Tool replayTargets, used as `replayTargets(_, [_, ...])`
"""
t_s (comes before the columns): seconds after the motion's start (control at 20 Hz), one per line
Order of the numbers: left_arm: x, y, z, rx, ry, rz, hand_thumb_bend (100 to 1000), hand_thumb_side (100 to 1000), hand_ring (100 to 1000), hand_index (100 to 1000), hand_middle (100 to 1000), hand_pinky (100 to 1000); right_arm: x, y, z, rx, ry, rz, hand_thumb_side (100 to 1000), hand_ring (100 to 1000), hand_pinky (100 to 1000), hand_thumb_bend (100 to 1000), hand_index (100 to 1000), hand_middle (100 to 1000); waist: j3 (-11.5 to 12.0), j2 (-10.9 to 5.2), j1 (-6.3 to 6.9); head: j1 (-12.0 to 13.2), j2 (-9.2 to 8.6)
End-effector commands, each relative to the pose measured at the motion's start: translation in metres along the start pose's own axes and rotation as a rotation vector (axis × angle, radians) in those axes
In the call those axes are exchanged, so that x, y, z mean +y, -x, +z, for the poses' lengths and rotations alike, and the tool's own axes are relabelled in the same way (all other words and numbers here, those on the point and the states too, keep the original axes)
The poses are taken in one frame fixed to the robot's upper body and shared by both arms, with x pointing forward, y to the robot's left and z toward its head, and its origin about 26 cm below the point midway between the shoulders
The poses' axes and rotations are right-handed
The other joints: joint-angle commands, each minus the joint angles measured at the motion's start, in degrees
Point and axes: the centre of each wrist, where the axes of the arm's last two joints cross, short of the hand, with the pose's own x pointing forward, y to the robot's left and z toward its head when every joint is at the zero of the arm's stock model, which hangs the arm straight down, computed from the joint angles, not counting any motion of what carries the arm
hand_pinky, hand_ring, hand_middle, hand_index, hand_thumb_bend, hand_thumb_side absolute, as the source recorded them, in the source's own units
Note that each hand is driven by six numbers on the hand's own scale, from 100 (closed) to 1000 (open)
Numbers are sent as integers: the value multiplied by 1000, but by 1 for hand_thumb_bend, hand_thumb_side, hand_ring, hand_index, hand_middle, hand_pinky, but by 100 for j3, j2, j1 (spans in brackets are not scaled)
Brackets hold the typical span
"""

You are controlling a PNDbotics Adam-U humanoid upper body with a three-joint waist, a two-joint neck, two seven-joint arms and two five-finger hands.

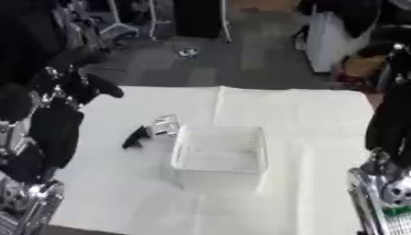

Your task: Pick up objects on the table and place them in the box.

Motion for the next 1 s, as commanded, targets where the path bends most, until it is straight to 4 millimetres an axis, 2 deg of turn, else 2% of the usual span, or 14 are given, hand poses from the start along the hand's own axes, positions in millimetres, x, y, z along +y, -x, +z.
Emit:
replayTargets(0.05, [12, -10, -14, -46, 29, -90, 254, 1000, 608, 882, 786, 616, -2, -4, -5, -25, -1, 5, 1000, 544, 452, 137, 850, 590, -12, -97, 23, 33, 43])
replayTargets(0.2, [23, -16, -26, -62, 84, -212, 249, 1000, 620, 882, 796, 644, -3, -4, -4, -22, 1, 9, 1000, 545, 453, 132, 850, 590, -25, -144, 63, 72, 66])
replayTargets(0.3, [31, -17, -38, -67, 143, -314, 236, 1000, 657, 887, 828, 696, -4, -3, -3, -19, 3, 15, 1000, 545, 454, 129, 850, 590, -12, -182, 91, 63, 74])
replayTargets(0.6, [52, -2, -64, -60, 289, -558, 227, 1000, 713, 898, 861, 772, -5, -3, -1, -9, -3, 22, 1000, 545, 454, 128, 850, 590, -20, -252, 157, 114, 127])
replayTargets(0.75, [62, 9, -74, -52, 386, -662, 352, 1000, 739, 910, 874, 814, -5, -2, 0, -6, -7, 24, 1000, 544, 453, 130, 850, 590, -29, -262, 177, 153, 156])
replayTargets(0.8, [65, 12, -76, -49, 423, -693, 367, 1000, 744, 913, 877, 821, -5, -2, 0, -5, -8, 24, 1000, 544, 453, 130, 850, 590, -33, -263, 183, 163, 167])
replayTargets(1.0, [77, 28, -85, -17, 569, -808, 467, 929, 765, 903, 875, 863, -5, -2, 1, -2, -13, 25, 1000, 544, 453, 131, 850, 590, -53, -270, 197, 199, 189])
